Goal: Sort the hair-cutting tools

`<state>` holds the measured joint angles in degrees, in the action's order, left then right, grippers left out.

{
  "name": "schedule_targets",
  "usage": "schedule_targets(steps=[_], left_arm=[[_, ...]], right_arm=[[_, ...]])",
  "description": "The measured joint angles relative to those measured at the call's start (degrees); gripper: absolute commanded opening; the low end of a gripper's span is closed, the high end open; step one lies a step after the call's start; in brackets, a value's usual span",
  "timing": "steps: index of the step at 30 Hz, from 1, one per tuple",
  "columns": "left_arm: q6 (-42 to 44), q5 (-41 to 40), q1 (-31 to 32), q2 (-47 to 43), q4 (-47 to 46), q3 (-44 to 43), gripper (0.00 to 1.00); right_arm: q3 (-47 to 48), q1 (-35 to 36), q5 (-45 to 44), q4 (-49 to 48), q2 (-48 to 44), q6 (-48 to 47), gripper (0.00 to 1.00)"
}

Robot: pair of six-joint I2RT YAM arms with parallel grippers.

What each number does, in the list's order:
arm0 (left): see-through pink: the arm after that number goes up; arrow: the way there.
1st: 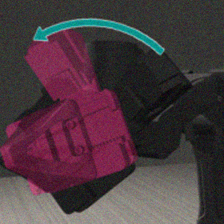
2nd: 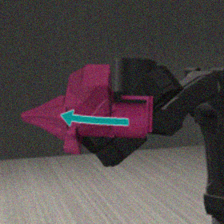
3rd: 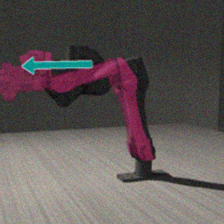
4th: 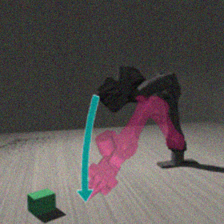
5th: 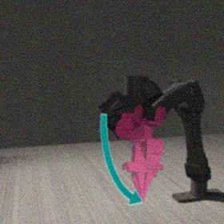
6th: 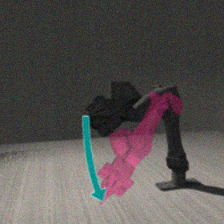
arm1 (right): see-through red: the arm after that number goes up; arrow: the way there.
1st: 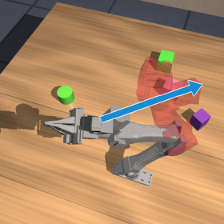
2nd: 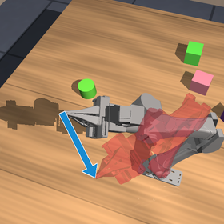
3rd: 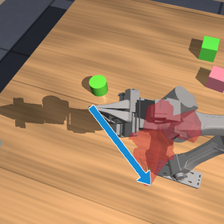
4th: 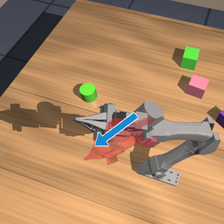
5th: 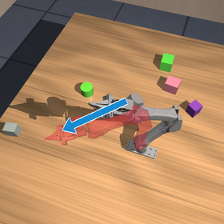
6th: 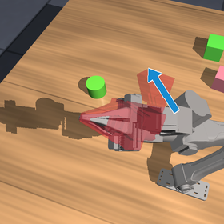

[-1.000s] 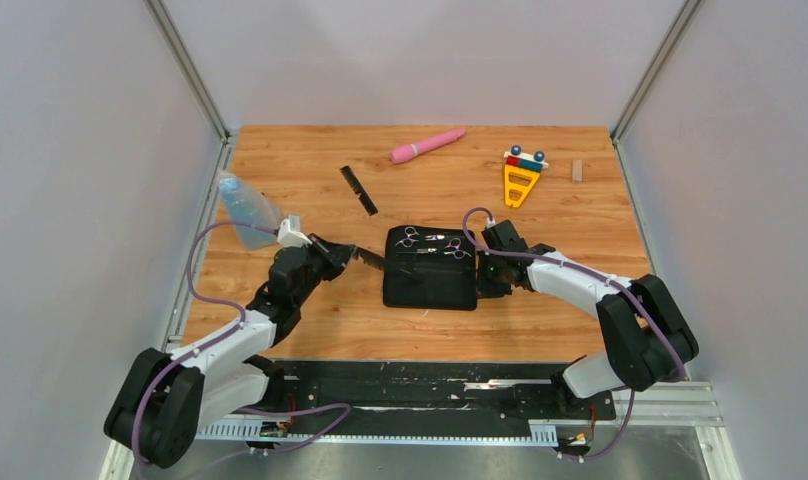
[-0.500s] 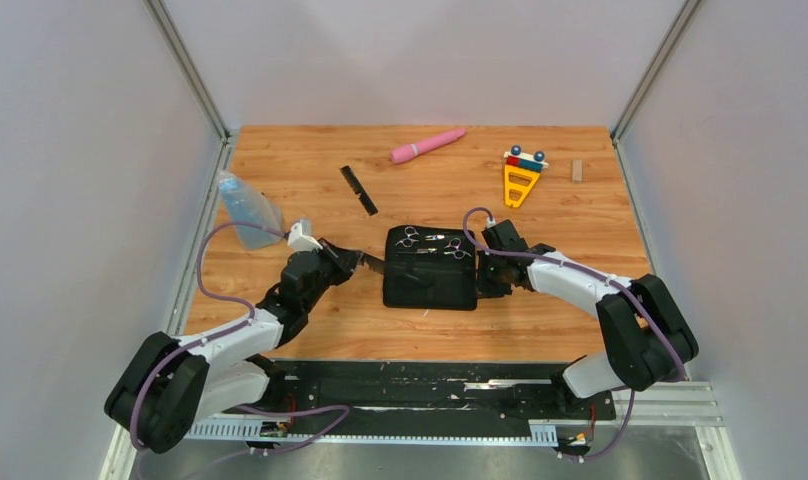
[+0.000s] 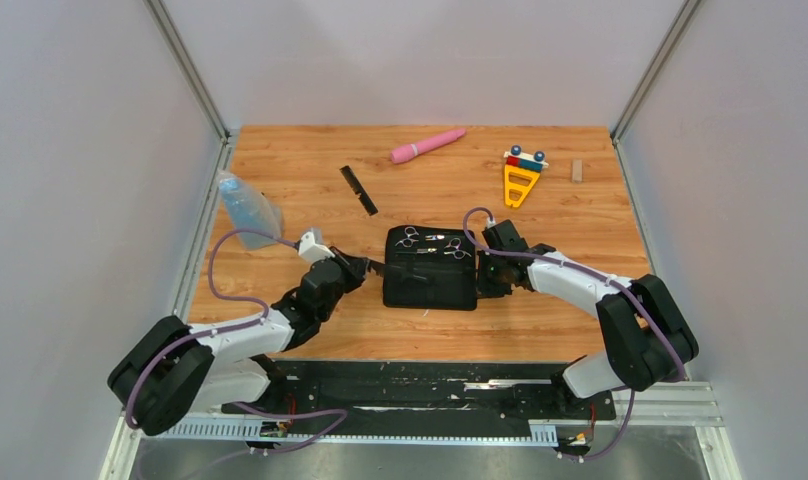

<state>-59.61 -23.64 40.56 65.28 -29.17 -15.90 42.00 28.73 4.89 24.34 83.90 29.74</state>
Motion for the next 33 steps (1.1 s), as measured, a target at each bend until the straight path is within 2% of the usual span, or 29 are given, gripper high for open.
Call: schedule_targets(steps=[5, 11, 16, 18, 19, 24, 28, 31, 33], left_arm=[[-1.2, -0.1, 2.5, 7.2, -1.5, -2.0, 0.05], [-1.2, 0.9, 6.9, 14.4, -1.9, -6.3, 0.21], [0.5, 0.7, 7.6, 19.6, -1.3, -9.6, 0.25], [1.1, 0.5, 7.7, 21.1, -0.7, -10.8, 0.33], [1.5, 0.4, 7.7, 21.7, -0.5, -11.3, 0.42], [2.6, 0.2, 8.9, 22.7, 1.1, -12.0, 0.74], [3.2, 0.2, 9.8, 21.8, 2.4, -13.1, 0.85], [3.2, 0.1, 10.3, 20.1, 6.7, -14.3, 0.86], [3.3, -0.5, 10.5, 19.0, 11.7, -15.9, 0.93]], right_arm=[[0.0, -0.1, 0.1, 0.0, 0.0, 0.0, 0.01], [0.0, -0.1, 0.2, 0.0, 0.0, 0.0, 0.01], [0.0, -0.1, 0.2, -0.1, -0.1, 0.0, 0.01], [-0.1, -0.1, 0.2, -0.1, -0.1, 0.0, 0.01], [-0.1, -0.1, 0.2, -0.1, -0.1, 0.0, 0.01], [-0.5, -0.1, 0.2, -0.6, -0.5, 0.0, 0.01], [-0.8, -0.1, 0.2, -0.9, -0.7, 0.0, 0.02], [-0.8, -0.1, 0.3, -1.0, -0.7, 0.0, 0.02], [-0.9, 0.0, 0.8, -1.4, -0.7, 0.0, 0.02]])
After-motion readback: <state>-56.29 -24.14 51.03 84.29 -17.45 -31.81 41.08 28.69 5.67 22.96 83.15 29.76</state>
